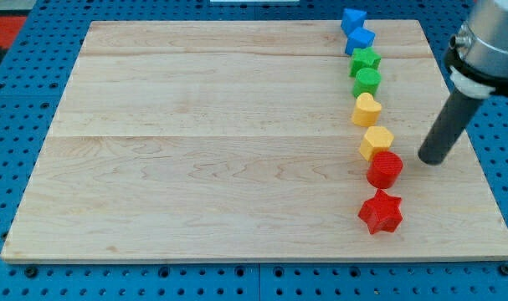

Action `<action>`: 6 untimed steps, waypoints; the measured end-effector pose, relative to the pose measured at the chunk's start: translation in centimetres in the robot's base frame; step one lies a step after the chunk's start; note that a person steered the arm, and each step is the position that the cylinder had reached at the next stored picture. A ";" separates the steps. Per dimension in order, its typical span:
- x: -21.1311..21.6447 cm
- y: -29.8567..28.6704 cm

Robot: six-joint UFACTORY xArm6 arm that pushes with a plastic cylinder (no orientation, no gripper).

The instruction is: Slide the yellow hexagon to the center of the board

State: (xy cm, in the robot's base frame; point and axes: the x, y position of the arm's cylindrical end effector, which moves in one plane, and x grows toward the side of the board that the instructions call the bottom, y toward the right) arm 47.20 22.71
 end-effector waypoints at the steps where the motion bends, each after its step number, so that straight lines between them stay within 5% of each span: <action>1: -0.6 -1.0; 6: -3.1 -20.3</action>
